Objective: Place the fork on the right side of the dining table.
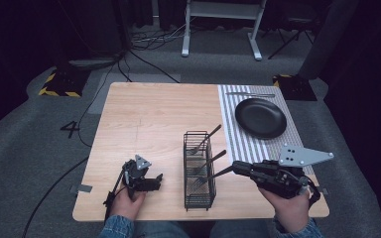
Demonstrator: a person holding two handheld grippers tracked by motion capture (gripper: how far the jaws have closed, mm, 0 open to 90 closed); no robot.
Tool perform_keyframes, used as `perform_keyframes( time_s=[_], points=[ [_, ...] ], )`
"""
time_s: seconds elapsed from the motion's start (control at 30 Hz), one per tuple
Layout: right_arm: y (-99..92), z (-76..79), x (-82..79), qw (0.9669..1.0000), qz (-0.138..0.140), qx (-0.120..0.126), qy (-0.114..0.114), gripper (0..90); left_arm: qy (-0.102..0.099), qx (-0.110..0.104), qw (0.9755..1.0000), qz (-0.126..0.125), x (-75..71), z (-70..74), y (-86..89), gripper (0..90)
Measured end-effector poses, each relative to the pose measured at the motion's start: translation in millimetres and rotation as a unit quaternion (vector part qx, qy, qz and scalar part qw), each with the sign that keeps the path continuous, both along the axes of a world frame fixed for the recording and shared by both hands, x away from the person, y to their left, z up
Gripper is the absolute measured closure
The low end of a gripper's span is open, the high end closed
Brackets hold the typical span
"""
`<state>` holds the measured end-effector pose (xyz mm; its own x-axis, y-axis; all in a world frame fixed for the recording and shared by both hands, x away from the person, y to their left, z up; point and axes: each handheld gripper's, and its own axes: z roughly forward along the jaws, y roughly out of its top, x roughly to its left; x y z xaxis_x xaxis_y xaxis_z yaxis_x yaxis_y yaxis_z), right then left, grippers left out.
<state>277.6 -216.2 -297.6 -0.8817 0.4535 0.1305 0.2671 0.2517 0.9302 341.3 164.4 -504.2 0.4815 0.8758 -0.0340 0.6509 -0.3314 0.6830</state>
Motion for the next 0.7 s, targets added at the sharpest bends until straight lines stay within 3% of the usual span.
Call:
perform_keyframes(
  time_s=[0.3, 0.7],
  points=[
    [-15.6, 12.6, -3.8, 0.9998, -0.011, 0.012, -0.010, 87.1, 0.001, 0.000, 1.0000, 0.000, 0.3, 0.0, -0.2, 12.5],
    [-53.0, 33.5, -8.6, 0.9979, -0.046, 0.036, -0.028, 87.1, 0.001, 0.001, 1.0000, -0.001, 0.3, 0.1, 0.0, 12.5]
  ],
)
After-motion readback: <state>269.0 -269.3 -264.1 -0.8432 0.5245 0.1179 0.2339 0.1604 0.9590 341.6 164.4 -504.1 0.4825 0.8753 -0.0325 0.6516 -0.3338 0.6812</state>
